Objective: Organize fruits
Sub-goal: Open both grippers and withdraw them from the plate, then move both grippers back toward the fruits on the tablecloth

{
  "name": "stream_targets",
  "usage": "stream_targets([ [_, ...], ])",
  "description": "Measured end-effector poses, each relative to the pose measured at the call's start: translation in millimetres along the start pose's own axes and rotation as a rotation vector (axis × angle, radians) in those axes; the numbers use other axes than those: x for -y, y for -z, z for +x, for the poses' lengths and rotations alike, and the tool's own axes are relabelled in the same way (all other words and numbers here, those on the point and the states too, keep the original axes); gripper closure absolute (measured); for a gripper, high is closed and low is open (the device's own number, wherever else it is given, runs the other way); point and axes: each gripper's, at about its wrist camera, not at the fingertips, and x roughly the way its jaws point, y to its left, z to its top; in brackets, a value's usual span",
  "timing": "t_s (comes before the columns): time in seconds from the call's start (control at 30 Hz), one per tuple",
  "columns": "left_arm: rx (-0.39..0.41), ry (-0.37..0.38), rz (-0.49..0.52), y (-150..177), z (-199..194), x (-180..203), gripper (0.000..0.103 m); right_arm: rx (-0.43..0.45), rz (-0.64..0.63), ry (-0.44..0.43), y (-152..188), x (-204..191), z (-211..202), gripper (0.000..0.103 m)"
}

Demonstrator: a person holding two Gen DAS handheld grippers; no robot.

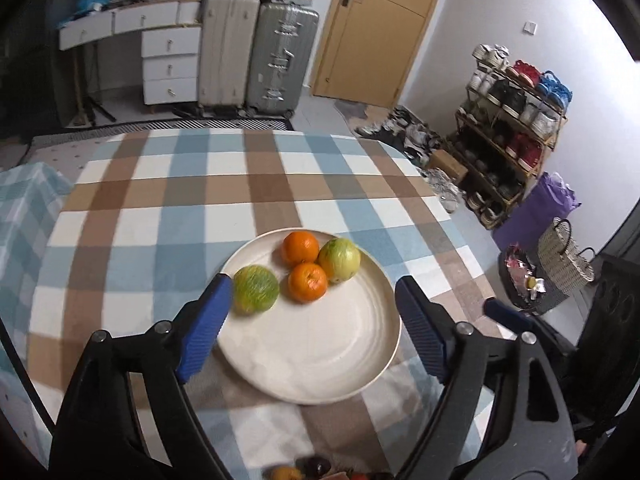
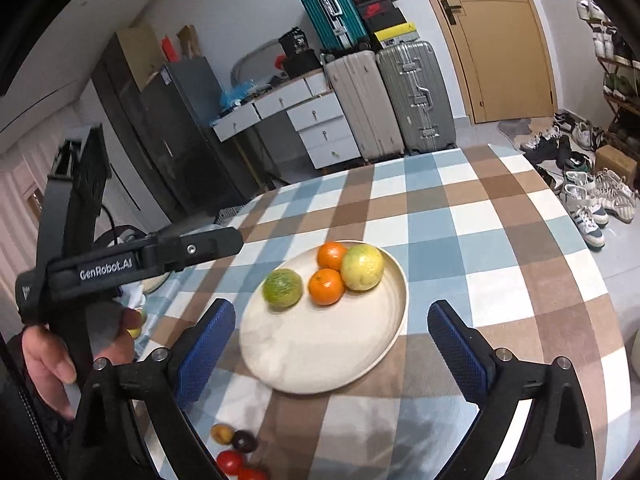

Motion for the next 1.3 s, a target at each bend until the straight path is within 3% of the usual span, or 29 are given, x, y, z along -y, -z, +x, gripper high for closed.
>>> stream_targets([
  [0.47, 0.082, -0.088, -0.032, 79, -78, -4, 0.012, 0.015, 0.018, -0.030, 34, -26, -48, 0.001],
  [0.63, 0.071, -0.115, -0.060, 108, -92, -14, 0.010, -0.021, 0.008, -0.054, 52, -33, -55, 0.001],
  [0.73, 0.067, -0.116, -0.064, 124, -99, -16, 0.002, -0.042, -0.002, -0.065, 62, -39, -58, 0.000],
  [1.1, 0.101, -0.134, -0.021, 175, -118, -19, 0.001, -0.175, -0.060, -0.019, 104, -57, -56, 0.000],
  [1.3, 0.095, -0.134, -0.054, 182, -119, -29, 0.001, -0.237, -0.114, -0.007, 126, -62, -59, 0.000],
])
